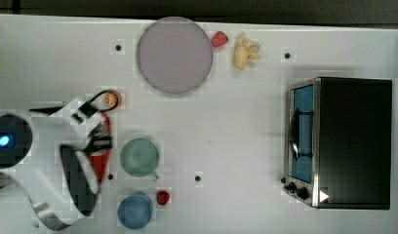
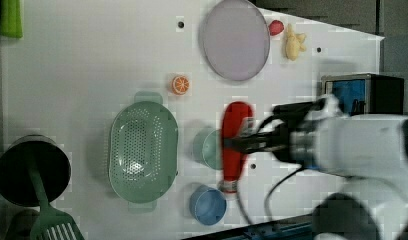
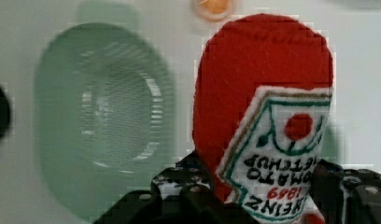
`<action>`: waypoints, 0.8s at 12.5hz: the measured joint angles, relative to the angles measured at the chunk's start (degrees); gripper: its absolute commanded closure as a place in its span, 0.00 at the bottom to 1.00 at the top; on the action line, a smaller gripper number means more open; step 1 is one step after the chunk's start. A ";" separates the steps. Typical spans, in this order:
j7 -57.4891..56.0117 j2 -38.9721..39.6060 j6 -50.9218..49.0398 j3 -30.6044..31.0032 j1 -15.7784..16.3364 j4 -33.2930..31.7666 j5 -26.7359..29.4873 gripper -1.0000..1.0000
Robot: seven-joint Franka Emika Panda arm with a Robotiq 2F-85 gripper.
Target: Pick Ketchup from the table and place it in strainer.
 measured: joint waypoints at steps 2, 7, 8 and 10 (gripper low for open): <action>7.19 5.56 5.96 4.14 1.48 -1.01 0.26 0.39; 17.79 19.57 21.01 6.74 4.93 -0.78 -3.16 0.24; 18.45 21.94 23.25 6.43 5.26 -0.78 -3.73 0.14; 19.07 25.18 26.05 5.54 5.58 -0.78 -3.91 0.00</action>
